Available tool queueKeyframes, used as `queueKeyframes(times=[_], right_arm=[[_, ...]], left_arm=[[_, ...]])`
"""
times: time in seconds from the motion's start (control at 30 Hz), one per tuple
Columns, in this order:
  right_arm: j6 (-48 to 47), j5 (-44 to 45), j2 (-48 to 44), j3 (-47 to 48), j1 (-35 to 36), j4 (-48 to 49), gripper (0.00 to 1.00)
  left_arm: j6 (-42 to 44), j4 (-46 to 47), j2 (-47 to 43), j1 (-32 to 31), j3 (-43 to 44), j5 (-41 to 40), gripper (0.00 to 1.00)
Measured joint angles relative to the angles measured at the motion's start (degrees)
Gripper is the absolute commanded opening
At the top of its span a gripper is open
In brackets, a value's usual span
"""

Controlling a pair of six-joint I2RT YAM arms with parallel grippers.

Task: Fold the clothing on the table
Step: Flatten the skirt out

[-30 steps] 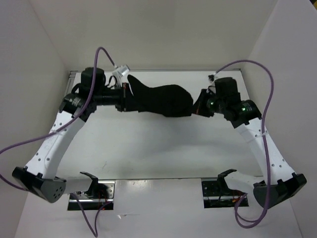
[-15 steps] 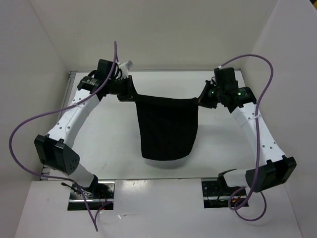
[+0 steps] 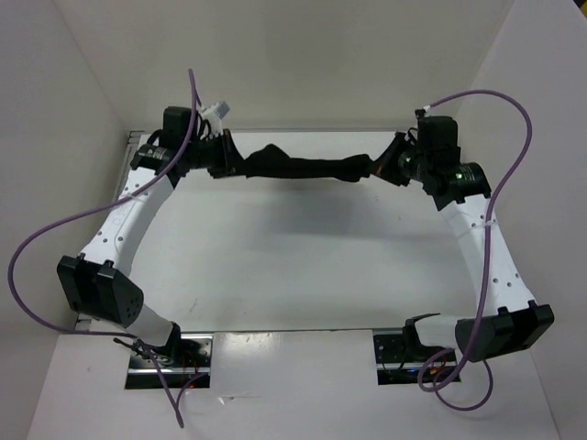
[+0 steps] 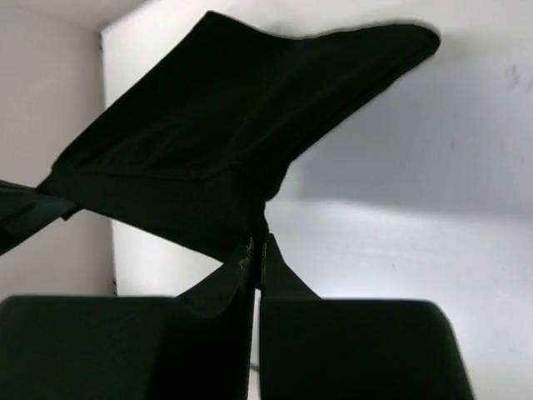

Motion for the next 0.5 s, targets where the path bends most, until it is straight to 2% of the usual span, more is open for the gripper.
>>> queueKeyframes(times=[0.17,0.27,0.4,0.5], right_arm=[[0.2,-2.9,-7.3,-12.9,0.8,-0.2,0.00],[2.2,-3.3,-14.0,-19.9,4.5,-3.4,0.00],[5.9,-3.8,-26.3,-20.7,8.1,-9.4,0.00],[8.5,-5.3,-32.9,-15.3,8.6,-13.2,0.00]], left_arm=[[-1.7,1.9,-7.8,0.0,-18.3,0.7,0.00],[-3.6,1.0,-15.1,-0.8,-25.6,0.6,0.00],[-6.5,-0.4,-27.3,-2.1,-27.1,1.3,0.00],[-8.3,-1.2,-34.4,-2.6,-24.7,3.0,0.00]])
